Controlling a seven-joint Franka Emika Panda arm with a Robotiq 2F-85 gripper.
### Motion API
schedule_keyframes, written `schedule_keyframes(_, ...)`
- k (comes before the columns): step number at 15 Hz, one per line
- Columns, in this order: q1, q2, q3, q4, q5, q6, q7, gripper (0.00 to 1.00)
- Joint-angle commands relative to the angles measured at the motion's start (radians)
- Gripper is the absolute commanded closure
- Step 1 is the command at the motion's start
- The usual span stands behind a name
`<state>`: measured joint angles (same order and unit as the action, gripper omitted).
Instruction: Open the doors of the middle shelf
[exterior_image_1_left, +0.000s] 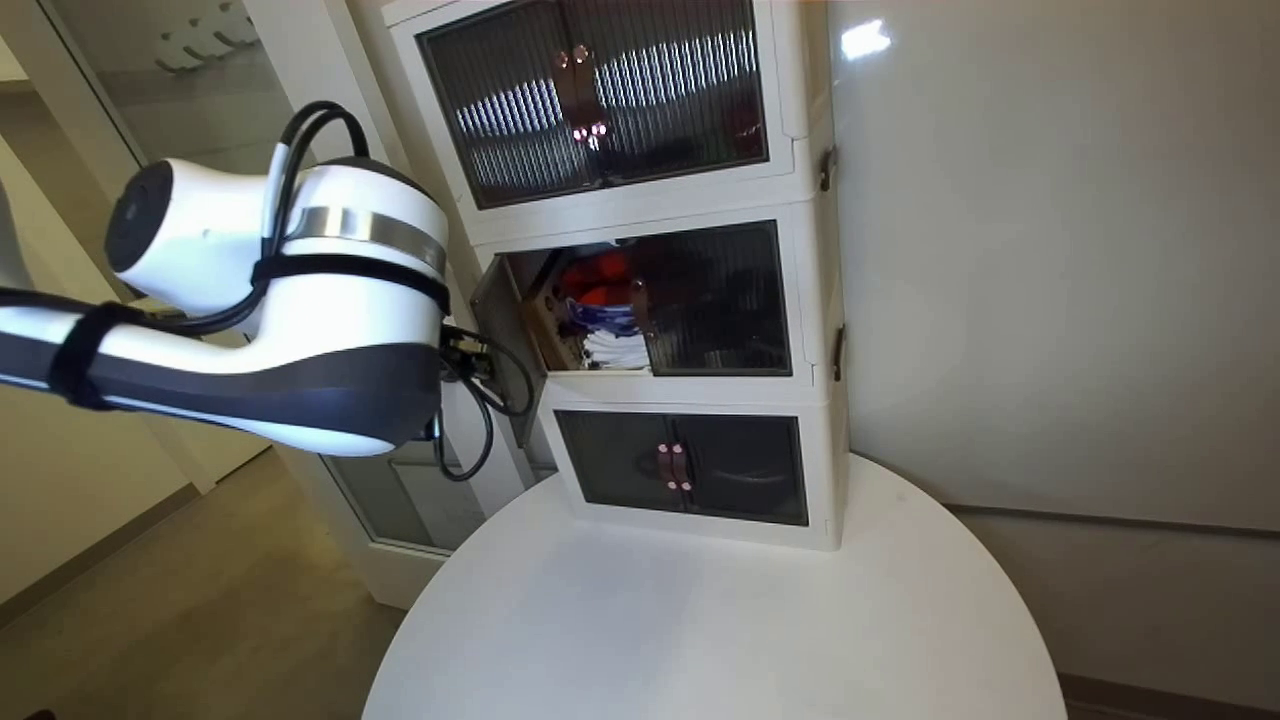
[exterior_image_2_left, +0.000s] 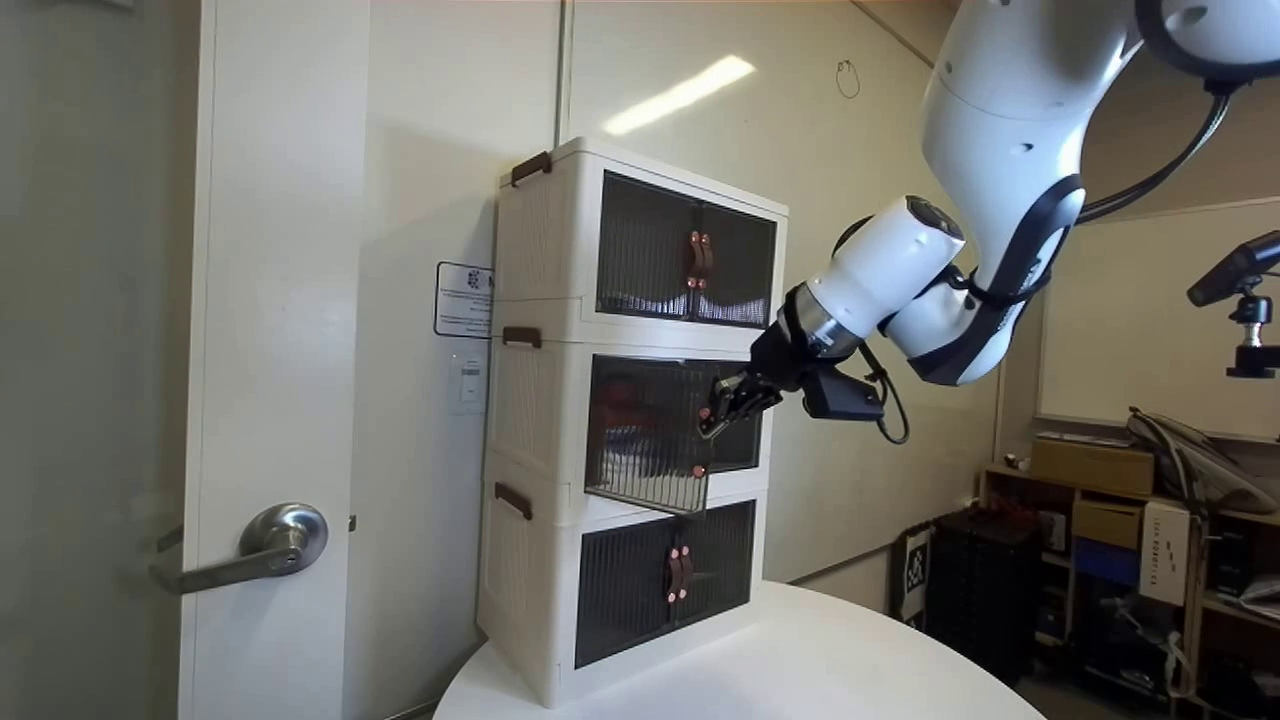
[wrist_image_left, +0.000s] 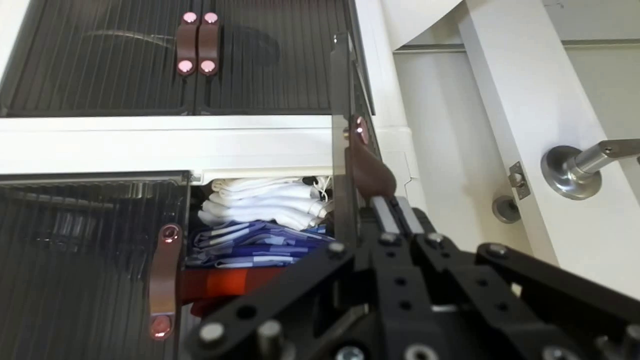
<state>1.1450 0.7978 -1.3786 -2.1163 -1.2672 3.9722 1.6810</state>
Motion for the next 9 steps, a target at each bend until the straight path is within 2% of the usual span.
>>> schedule_keyframes(1,-0.146,-0.253,0.224,-0.024,-0.244,-0.128,-0.027,0.99)
schedule_keyframes(2,-0.116,-0.100,0.133,0.013,-0.233,0.008,0.078,0.99)
schedule_keyframes(3,-0.144,-0.126,0.163,0.022,-0.270,0.003,0.094,0.99)
schedule_keyframes(8,-0.198,-0.098,0.182,0.087,-0.368,0.080,0.194,0.99)
schedule_keyframes(9,-0.206,-0.095,0.185,0.098,-0.384,0.093,0.208,0.92)
